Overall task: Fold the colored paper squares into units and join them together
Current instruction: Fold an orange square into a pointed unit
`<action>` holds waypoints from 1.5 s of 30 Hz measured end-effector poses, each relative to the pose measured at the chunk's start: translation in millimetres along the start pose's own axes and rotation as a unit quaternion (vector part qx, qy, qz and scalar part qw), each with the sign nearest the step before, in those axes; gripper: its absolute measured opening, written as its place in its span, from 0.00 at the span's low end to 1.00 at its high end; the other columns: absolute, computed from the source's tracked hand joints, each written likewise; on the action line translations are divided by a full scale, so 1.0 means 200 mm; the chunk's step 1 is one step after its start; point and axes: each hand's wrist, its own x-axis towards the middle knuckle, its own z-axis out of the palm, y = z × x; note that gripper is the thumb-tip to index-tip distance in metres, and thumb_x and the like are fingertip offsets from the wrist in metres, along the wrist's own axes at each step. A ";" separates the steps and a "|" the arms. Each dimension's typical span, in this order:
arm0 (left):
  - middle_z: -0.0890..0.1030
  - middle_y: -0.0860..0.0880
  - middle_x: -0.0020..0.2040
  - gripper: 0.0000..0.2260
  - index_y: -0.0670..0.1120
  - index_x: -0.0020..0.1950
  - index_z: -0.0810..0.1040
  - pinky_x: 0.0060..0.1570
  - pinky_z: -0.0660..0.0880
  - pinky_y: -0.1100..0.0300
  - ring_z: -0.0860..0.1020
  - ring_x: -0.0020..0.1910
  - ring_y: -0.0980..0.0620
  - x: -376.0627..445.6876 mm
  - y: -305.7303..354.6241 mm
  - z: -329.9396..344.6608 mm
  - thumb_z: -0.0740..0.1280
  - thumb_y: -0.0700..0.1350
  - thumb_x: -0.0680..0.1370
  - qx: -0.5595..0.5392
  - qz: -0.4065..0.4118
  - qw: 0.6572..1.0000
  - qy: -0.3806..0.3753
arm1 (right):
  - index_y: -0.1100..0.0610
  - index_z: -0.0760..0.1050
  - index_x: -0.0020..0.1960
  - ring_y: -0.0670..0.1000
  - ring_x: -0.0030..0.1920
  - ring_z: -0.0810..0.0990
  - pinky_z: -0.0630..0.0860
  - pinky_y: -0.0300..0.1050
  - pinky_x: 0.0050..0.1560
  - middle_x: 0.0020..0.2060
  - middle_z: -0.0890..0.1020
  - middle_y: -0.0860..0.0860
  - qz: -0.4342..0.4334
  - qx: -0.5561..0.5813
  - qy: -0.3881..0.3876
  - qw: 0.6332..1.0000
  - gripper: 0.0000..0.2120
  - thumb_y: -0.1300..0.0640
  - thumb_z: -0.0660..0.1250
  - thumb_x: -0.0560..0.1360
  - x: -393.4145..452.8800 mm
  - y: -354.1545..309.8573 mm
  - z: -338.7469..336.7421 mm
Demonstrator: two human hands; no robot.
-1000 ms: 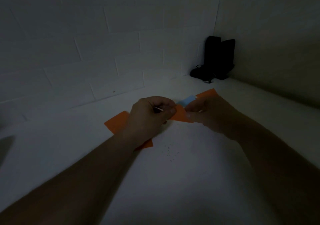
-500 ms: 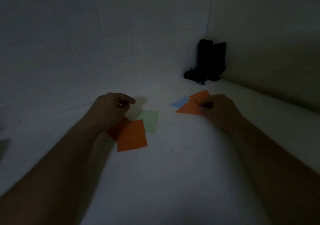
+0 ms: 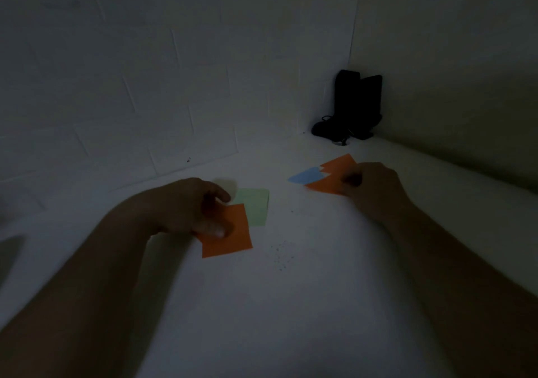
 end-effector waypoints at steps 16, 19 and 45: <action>0.82 0.48 0.53 0.24 0.57 0.55 0.74 0.40 0.83 0.51 0.83 0.48 0.46 0.00 0.00 0.01 0.83 0.42 0.68 -0.164 0.062 0.984 0.027 | 0.49 0.82 0.50 0.49 0.44 0.82 0.78 0.47 0.47 0.40 0.83 0.47 0.039 0.226 0.225 0.947 0.04 0.53 0.70 0.76 0.03 -0.06 -0.02; 0.85 0.48 0.52 0.26 0.59 0.58 0.75 0.44 0.84 0.45 0.86 0.47 0.45 -0.03 0.06 0.00 0.83 0.43 0.68 -0.256 0.094 0.959 0.081 | 0.48 0.81 0.46 0.42 0.37 0.79 0.75 0.43 0.42 0.35 0.81 0.44 -0.032 0.281 0.183 0.941 0.01 0.53 0.71 0.76 -0.07 -0.21 -0.03; 0.80 0.38 0.44 0.04 0.44 0.52 0.79 0.41 0.82 0.55 0.79 0.40 0.45 0.06 0.37 0.20 0.68 0.36 0.81 -0.679 0.074 0.707 0.181 | 0.42 0.80 0.49 0.47 0.40 0.84 0.81 0.40 0.40 0.44 0.84 0.47 -0.154 0.399 -0.062 0.902 0.19 0.68 0.70 0.76 -0.24 -0.41 0.00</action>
